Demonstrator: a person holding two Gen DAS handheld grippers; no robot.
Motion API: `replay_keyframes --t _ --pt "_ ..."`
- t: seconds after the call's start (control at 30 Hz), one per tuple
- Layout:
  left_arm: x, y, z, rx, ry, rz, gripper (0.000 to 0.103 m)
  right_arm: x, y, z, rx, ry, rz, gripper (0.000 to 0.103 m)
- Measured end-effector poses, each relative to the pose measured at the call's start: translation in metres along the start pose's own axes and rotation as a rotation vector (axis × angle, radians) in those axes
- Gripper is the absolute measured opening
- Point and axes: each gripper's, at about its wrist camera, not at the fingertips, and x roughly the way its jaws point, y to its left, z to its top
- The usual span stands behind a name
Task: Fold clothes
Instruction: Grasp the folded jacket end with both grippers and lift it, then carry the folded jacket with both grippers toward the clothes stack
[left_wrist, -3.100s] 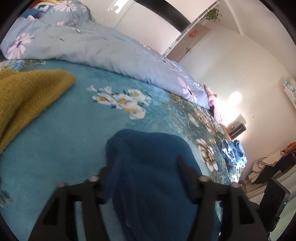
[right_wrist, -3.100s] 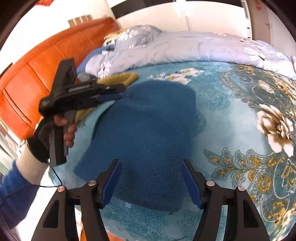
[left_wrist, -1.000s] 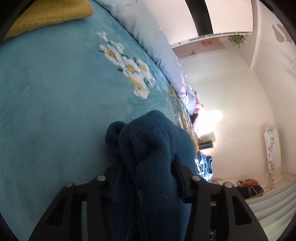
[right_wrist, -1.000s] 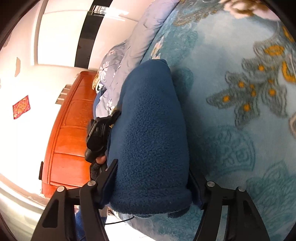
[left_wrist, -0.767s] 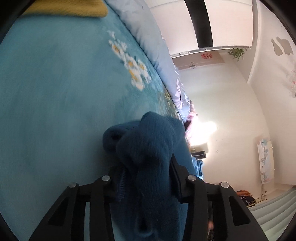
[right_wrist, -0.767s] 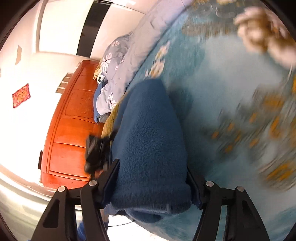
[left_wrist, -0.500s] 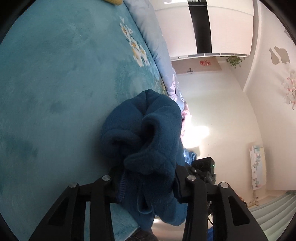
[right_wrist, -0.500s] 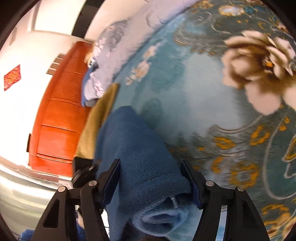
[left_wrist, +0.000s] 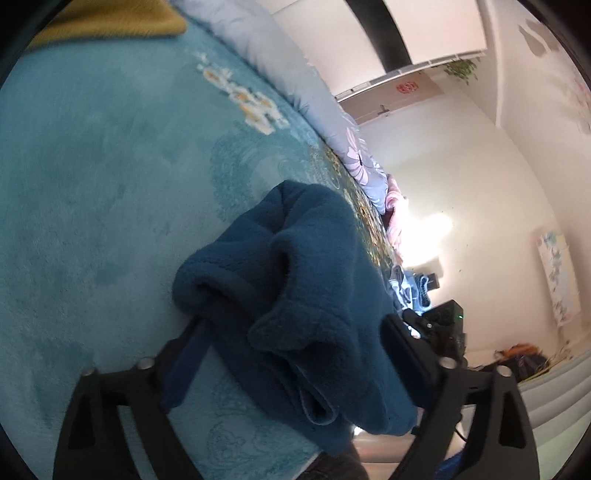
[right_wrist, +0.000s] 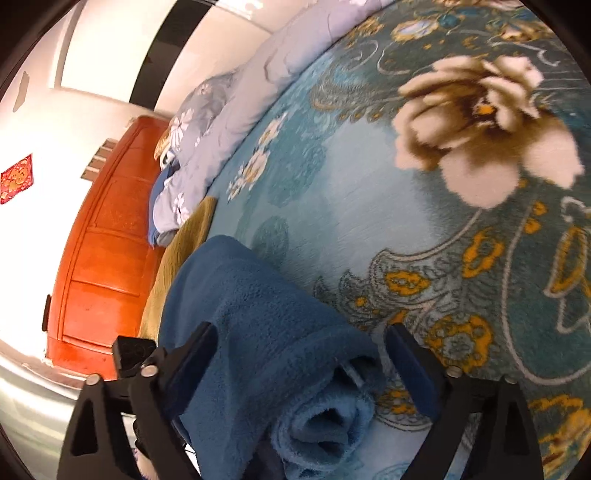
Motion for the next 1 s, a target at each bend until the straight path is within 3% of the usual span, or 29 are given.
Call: replay_keyframes --t 0.1,0.2,0.3,0.43,0.5,0.6,0.73,0.83,1.0 --pt "-0.010 -0.005 0.009 0.042 -0.021 0.013 0.095 -0.017 -0.002 -0.019 0.041 -0.094 -0.009 0.103" --pt "-0.005 -0.005 0.026 0.043 0.024 0.012 0.096 -0.027 -0.001 -0.045 0.087 -0.155 0.019 0.103" --pt "0.014 -0.008 0.040 0.092 0.102 0.031 0.103 -0.025 -0.002 -0.073 0.137 -0.165 0.040 0.103" --pt "0.024 -0.007 0.043 0.117 0.133 0.115 0.103 -0.012 -0.004 -0.094 0.193 -0.142 0.066 0.103" --pt "0.014 -0.008 0.038 0.110 0.147 0.090 0.103 -0.004 -0.005 -0.102 0.220 -0.130 0.082 0.103" --pt "-0.006 -0.006 0.031 0.117 0.141 0.077 0.103 -0.002 -0.002 -0.102 0.218 -0.125 0.085 0.103" --pt "-0.030 0.010 0.040 0.079 0.070 0.070 0.103 0.006 -0.001 -0.100 0.223 -0.113 0.096 0.103" --pt "-0.016 0.020 0.051 0.028 0.079 0.012 0.103 0.011 0.002 -0.098 0.222 -0.113 0.106 0.103" --pt "0.029 0.015 0.064 0.089 0.179 -0.001 0.103 0.019 0.010 -0.096 0.223 -0.118 0.128 0.103"
